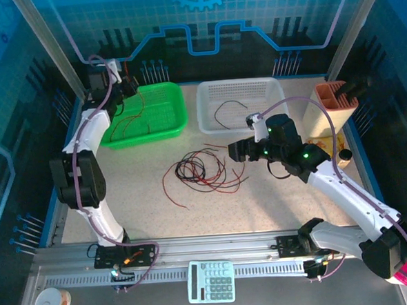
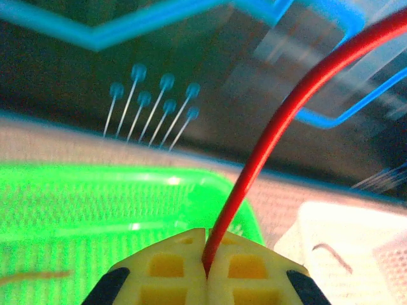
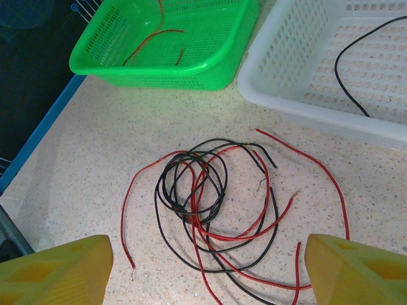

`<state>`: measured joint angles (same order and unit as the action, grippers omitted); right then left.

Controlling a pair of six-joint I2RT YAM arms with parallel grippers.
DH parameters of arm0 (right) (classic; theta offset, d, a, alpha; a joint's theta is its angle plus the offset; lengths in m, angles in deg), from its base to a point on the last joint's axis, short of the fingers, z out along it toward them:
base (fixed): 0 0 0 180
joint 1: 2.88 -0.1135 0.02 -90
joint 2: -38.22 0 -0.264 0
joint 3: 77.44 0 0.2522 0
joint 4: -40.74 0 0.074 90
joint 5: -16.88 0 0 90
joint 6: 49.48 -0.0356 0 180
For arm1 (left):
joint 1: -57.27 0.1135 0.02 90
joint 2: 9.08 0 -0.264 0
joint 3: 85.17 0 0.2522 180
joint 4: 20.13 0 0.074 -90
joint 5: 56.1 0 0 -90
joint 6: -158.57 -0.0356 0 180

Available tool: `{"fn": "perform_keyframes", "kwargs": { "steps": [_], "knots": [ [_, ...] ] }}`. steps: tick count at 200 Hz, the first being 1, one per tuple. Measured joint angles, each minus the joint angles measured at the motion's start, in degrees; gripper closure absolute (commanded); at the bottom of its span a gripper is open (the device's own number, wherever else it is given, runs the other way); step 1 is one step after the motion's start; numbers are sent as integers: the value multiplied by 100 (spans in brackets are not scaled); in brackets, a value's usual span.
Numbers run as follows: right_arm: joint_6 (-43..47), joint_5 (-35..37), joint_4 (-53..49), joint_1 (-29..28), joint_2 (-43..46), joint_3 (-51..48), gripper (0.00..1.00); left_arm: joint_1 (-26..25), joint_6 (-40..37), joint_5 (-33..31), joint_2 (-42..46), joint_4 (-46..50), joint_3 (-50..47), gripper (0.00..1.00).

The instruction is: Untangle the cables

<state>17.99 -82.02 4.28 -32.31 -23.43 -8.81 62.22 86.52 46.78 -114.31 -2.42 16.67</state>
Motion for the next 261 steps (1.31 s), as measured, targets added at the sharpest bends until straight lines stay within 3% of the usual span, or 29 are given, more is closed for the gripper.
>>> {"fn": "perform_keyframes", "kwargs": {
  "steps": [42, 105, 118, 167, 261],
  "knots": [
    [-39, -52, 9, 0, 0, -4, 20, -35, -315, -332, -256, 951, 50, 100],
    [-81, -57, 44, 0, 4, -68, 20, -35, -916, -1357, -1023, 2623, 669, 99],
    [-101, -57, 46, 0, 4, -68, 20, -35, -970, -1550, -1161, 2924, 822, 92],
    [-125, -59, 50, 0, 13, -70, 20, -59, -1198, -1978, -1478, 3716, 1211, 46],
    [-146, -68, 85, 0, 138, -90, 20, -72, -1360, -2277, -1493, 4395, 2009, 20]
  ]
}}
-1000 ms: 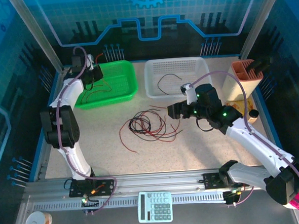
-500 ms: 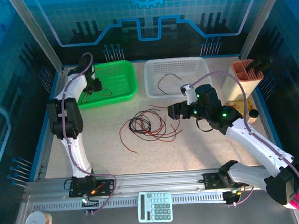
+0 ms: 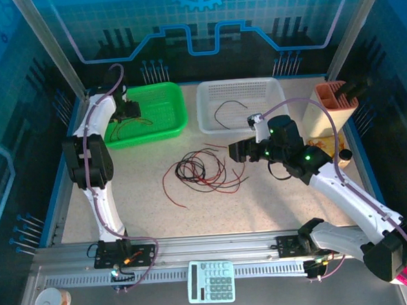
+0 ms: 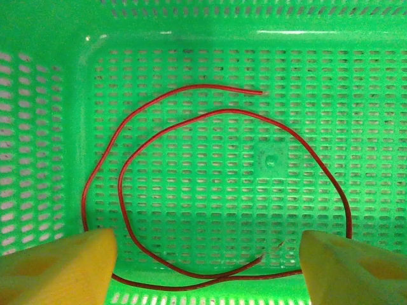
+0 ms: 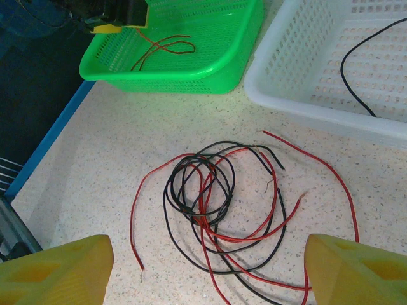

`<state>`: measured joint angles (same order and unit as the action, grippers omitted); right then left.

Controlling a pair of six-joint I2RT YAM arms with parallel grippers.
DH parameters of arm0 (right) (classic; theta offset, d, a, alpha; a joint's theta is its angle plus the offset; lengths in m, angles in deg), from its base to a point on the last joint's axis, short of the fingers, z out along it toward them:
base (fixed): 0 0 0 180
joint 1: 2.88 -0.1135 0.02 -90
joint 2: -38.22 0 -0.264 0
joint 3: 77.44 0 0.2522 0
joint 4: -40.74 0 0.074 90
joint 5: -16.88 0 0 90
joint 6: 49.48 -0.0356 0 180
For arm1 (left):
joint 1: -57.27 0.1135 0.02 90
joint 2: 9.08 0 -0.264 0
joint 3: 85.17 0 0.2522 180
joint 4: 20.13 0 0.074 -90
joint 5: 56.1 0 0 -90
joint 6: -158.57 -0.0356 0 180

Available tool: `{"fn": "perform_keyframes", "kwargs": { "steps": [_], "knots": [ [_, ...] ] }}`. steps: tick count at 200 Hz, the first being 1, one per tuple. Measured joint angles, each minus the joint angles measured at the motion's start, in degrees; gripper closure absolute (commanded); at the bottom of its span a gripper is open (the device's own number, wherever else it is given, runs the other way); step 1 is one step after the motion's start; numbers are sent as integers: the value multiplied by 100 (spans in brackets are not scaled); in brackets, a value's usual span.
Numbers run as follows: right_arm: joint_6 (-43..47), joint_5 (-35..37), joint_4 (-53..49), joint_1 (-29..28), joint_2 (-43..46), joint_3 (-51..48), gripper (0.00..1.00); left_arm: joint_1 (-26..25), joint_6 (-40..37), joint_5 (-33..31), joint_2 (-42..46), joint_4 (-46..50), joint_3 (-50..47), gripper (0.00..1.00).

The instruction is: Untangle the cables

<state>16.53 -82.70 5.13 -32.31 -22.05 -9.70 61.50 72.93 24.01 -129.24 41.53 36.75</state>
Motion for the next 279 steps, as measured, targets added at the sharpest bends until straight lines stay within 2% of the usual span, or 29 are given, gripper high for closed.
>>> {"fn": "perform_keyframes", "kwargs": {
  "steps": [55, 82, 113, 184, 207, 246, 279],
  "knots": [
    [-2, -35, 0, 0, 42, -42, 20, 42, 17, 297, 87, 92, 824, 10],
    [-24, -44, 2, -2, 42, -42, 20, 111, 232, 732, 238, 2, 1403, 7],
    [-46, -55, 4, -2, 37, -42, 20, 286, 763, 1338, 669, -339, 1458, 5],
    [-46, -59, 63, -2, -85, -55, 20, 369, 1912, 2308, 1266, -1600, 739, 4],
    [-46, -96, 96, -2, -140, -79, 20, 315, 1969, 2326, 1399, -1832, 264, 5],
    [-63, -122, 140, -2, -181, -107, 21, 179, 1910, 2304, 1598, -2081, -623, 14],
    [-63, -122, 155, -4, -190, -107, 21, 101, 1561, 1985, 1602, -1910, -977, 20]
  ]
}}
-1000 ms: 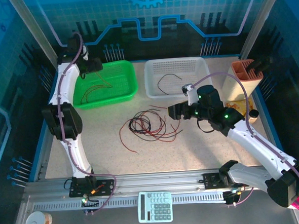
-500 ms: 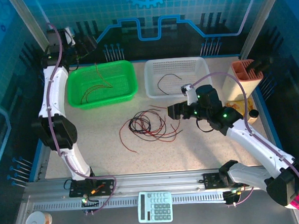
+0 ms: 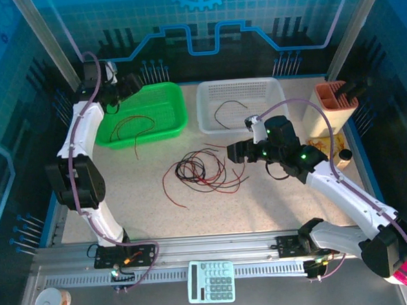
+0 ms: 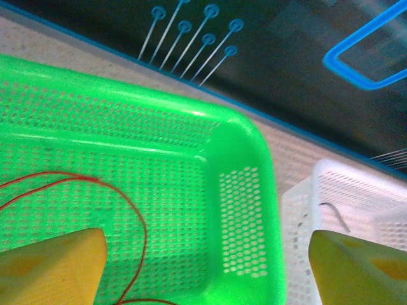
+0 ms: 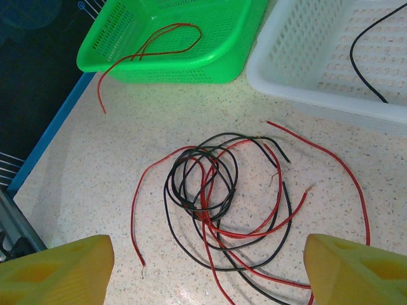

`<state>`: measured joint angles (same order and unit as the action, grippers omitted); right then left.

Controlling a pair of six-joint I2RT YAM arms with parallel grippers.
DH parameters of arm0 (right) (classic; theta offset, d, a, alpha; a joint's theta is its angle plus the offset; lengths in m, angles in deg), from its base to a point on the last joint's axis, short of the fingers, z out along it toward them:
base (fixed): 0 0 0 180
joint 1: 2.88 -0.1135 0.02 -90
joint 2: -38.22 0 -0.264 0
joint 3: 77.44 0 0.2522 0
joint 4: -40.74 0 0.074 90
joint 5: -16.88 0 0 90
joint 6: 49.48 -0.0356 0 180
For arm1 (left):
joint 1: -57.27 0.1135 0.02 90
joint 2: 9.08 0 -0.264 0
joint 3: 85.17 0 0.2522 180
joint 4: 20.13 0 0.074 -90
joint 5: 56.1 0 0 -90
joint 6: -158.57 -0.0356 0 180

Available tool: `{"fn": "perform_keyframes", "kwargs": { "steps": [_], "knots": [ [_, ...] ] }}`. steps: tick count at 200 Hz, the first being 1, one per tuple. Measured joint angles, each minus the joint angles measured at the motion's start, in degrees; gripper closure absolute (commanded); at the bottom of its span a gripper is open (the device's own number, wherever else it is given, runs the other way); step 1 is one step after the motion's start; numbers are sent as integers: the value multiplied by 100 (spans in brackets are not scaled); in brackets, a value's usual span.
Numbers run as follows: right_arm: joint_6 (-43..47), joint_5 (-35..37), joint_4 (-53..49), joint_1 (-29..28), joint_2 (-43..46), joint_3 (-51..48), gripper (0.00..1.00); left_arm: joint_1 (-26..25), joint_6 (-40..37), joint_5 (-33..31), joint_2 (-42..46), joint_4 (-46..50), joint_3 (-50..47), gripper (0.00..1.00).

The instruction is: Untangle the cables

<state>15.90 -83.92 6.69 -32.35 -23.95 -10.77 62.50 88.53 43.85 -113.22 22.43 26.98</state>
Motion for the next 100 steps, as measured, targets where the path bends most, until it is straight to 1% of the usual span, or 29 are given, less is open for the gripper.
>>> {"fn": "perform_keyframes", "kwargs": {
  "steps": [15, 50, 71, 100],
  "knots": [
    [0, 0, 31, -4, -11, 0, 21, -63, -245, -273, 0, 227, -11, 23],
    [0, -20, 92, -9, -87, 0, 21, -232, -866, -874, -105, 892, 24, 25],
    [-2, -22, 133, -9, -144, 0, 21, -284, -1191, -1163, -291, 1300, 52, 29],
    [-26, -46, 197, -9, -214, 0, 21, -284, -1506, -1327, -671, 1794, 155, 38]
  ]
}}
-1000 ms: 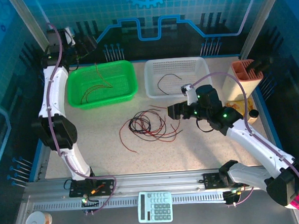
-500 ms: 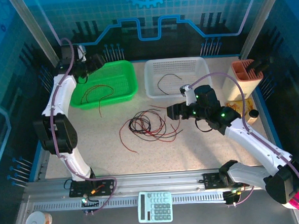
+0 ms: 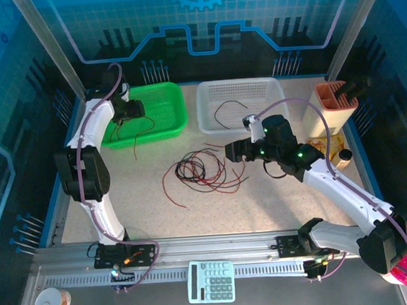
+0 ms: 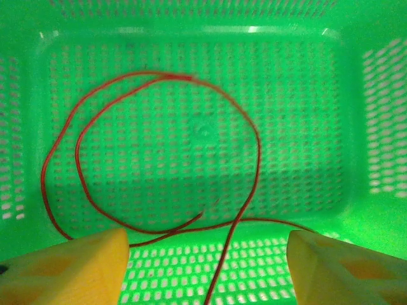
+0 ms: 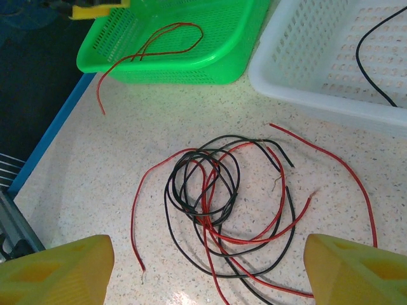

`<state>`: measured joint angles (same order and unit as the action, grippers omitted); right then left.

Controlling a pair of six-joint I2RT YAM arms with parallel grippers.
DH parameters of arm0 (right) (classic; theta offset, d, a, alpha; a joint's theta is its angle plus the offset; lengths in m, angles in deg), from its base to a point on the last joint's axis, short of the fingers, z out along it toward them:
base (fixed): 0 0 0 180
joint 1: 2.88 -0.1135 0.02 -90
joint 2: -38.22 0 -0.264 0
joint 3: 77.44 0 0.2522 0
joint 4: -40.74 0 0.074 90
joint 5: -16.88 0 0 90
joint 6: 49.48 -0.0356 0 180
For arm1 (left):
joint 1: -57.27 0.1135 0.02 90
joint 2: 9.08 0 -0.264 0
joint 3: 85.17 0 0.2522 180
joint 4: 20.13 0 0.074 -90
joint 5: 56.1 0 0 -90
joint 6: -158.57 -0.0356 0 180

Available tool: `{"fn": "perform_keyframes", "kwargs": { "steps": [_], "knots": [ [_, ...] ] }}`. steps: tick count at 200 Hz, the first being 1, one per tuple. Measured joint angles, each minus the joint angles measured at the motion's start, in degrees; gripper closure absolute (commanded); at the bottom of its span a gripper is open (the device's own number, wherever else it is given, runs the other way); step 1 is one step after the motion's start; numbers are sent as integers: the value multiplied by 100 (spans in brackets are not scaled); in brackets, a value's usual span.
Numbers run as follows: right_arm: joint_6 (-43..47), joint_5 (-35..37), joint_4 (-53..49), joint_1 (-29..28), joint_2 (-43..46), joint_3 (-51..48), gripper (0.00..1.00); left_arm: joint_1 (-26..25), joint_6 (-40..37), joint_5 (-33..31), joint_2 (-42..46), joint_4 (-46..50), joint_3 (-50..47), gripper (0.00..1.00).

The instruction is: Untangle the cables

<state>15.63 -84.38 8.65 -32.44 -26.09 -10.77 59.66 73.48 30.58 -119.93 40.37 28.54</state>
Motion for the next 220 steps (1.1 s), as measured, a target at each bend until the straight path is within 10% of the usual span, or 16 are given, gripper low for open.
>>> {"fn": "perform_keyframes", "kwargs": {
  "steps": [112, 220],
  "knots": [
    [-17, -31, 2, -52, -39, 0, 21, -155, -289, 22, -678, 691, 118, 56],
    [-13, 31, -2, -52, -39, 0, 21, -221, -455, 166, -1132, 920, 433, 100]
  ]
}}
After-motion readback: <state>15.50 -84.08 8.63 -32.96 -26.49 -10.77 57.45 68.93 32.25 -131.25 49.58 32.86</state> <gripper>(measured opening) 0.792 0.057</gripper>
